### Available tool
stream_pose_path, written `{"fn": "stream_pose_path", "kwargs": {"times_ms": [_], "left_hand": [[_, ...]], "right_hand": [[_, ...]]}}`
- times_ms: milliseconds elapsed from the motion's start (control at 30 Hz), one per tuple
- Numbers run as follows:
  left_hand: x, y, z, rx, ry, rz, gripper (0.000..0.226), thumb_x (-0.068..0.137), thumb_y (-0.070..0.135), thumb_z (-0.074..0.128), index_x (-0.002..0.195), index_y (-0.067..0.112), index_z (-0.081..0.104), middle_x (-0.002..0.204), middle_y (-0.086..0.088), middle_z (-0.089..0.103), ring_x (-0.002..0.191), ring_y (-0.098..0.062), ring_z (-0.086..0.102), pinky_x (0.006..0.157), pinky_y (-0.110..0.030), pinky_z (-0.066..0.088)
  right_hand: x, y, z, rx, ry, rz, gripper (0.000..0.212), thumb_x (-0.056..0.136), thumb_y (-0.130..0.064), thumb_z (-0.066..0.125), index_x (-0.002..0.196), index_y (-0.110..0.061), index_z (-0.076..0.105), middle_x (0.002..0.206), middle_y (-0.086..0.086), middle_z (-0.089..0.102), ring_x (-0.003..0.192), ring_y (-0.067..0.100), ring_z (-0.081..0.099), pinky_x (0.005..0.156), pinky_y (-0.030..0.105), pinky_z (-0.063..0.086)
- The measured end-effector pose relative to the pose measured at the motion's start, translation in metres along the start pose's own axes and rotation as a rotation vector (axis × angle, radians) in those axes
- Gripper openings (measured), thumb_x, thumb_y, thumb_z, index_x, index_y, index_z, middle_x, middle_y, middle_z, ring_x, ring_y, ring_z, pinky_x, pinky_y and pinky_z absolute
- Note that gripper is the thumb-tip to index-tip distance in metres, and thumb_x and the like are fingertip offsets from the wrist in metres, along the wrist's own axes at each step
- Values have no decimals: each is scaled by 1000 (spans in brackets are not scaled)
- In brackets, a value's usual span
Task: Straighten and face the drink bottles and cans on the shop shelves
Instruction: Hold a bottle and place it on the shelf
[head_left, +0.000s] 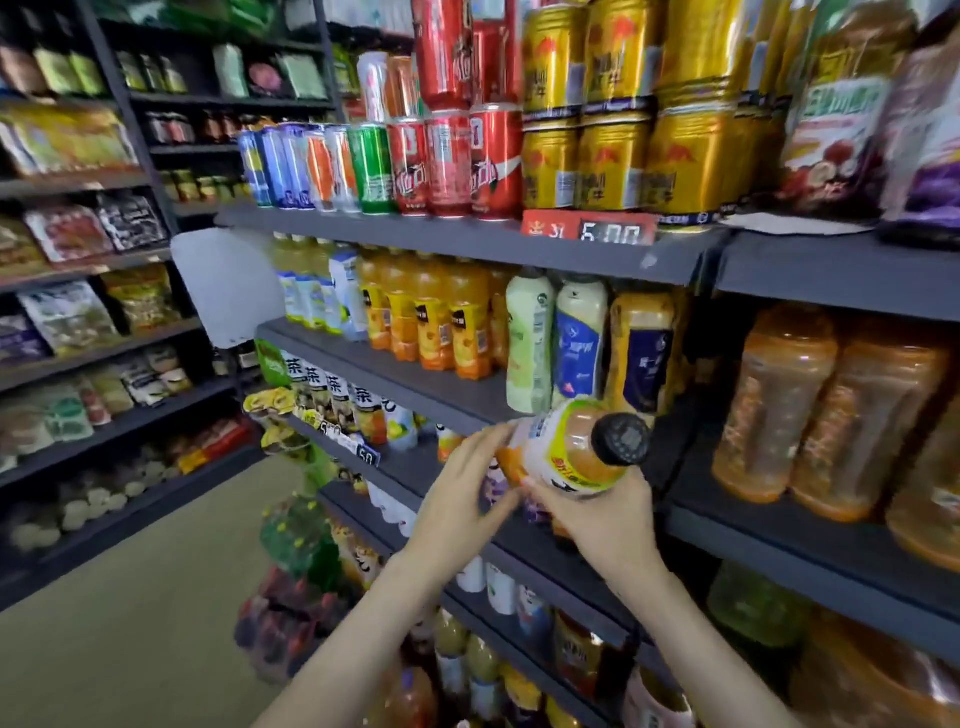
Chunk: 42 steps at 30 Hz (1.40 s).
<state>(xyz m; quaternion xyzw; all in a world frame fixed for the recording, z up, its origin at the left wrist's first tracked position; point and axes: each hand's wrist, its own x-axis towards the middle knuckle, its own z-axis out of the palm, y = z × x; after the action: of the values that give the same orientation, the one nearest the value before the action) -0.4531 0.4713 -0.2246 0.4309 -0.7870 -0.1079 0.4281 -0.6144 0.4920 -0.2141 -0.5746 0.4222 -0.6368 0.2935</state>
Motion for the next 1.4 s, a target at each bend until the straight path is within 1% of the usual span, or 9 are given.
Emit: {"fn": "stream_pose_path", "kwargs": {"times_ms": [167,300,433,533,700,967,1067,1200,1400], "left_hand": [[55,-73,-19,-76,-9,154,55,91,41,52,141,41,28,143,10,39,132,-1,36,102,-11,33],[77,-130,-40,-100,-74,257,55,94,42,50,143,33,29,143,8,39,128,2,36,93,-12,38],[87,-171,-52,-148,-128,307,56,93,53,43,141,26,32,141,3,42,129,-8,40,102,-11,31],[78,-193,-53,-192,-171,305,56,92,54,43,140,27,32,140,8,41,128,-7,39,102,-7,27],[52,-219,-52,-192,-205,256,56,92,55,43,139,24,37,137,-2,48,125,-13,43,96,-22,41],[-14,-265,-53,-143,-289,68,54,94,47,47,141,21,40,137,1,46,126,-13,44,98,-24,42],[-26,-289,-52,-127,-336,11,52,93,36,53,141,23,40,139,4,44,128,-13,42,99,-28,43],[-29,-321,-49,-157,-344,-66,50,95,25,52,142,28,35,140,7,41,128,-9,39,89,-11,34],[1,-364,-30,-211,-302,-105,49,97,28,48,143,32,32,141,6,39,122,-12,47,85,-22,42]], "right_hand": [[34,19,65,115,122,105,104,42,-64,84,123,-7,54,111,-5,65,103,7,62,88,26,51],[48,29,117,-79,288,73,71,55,-30,86,116,-8,58,115,0,66,107,9,62,93,27,48],[55,38,154,-183,316,66,65,61,-18,84,118,-1,58,116,4,65,110,14,62,95,34,50],[49,39,174,-214,323,86,62,62,-21,82,117,-6,59,115,-4,66,109,10,62,92,26,50],[31,55,192,-233,304,220,67,58,-38,80,114,-5,63,110,1,69,104,10,64,87,21,51],[-1,116,231,-241,268,378,56,65,-6,82,115,-1,60,102,-12,63,91,-16,60,74,4,46],[-12,139,252,-256,292,388,57,64,-2,82,116,-2,58,104,-7,65,92,-14,60,77,6,47],[-7,167,272,-292,363,410,59,66,-13,84,119,-11,56,109,-5,66,100,4,62,83,13,47],[33,210,287,-368,573,348,53,71,-18,82,116,-14,54,108,-4,66,99,4,62,84,23,52]]}}
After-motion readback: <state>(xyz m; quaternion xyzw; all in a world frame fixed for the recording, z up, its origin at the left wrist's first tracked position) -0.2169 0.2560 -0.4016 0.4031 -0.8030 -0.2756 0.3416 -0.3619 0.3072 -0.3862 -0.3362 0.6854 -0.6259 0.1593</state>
